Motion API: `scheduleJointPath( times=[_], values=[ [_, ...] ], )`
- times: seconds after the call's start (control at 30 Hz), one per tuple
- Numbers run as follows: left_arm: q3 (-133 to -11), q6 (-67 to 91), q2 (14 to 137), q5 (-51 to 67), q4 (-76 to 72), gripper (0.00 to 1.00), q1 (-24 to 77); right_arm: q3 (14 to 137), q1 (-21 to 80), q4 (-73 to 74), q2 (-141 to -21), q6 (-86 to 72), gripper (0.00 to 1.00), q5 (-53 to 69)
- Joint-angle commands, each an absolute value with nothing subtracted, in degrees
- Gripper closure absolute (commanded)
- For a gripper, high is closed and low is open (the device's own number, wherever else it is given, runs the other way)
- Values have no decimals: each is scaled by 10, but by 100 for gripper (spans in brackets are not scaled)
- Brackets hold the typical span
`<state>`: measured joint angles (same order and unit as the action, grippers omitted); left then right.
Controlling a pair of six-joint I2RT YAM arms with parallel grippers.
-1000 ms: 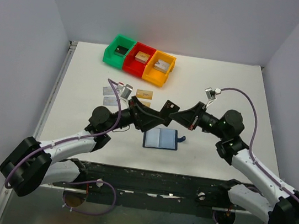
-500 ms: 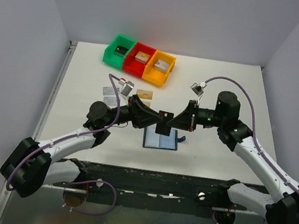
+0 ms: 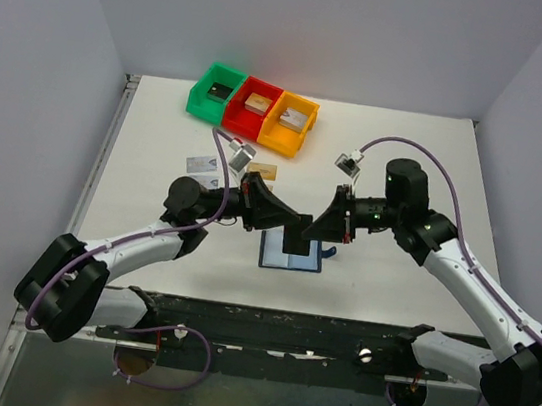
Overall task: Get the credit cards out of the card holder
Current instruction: Place the credit card at the center of the board.
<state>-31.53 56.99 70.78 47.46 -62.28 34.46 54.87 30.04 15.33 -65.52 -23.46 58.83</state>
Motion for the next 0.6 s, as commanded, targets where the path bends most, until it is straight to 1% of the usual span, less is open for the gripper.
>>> scheduleJointPath(
  times=[0.0, 0.03, 0.1, 0.13, 0.23, 0.33, 0.43, 0.57],
  values=[
    [-321, 593, 722, 512, -690, 100, 346, 569, 307, 186, -649, -222, 75, 554],
    [-315, 588, 716, 501, -686, 100, 345, 568, 306, 185, -638, -228, 59, 523],
    [-300, 577, 700, 462, -665, 100, 342, 557, 301, 165, -607, -258, 42, 466],
    [-287, 577, 687, 431, -660, 100, 336, 548, 293, 147, -594, -274, 39, 448],
    [-235, 606, 643, 298, -677, 100, 319, 508, 268, 71, -553, -344, 36, 418],
    [-201, 635, 605, 203, -684, 100, 307, 455, 264, -35, -529, -399, 35, 402],
    [-195, 647, 575, 153, -677, 100, 306, 411, 265, -144, -536, -463, 36, 410],
    [-185, 672, 566, 112, -721, 100, 306, 372, 265, -270, -569, -531, 36, 440]
  ],
)
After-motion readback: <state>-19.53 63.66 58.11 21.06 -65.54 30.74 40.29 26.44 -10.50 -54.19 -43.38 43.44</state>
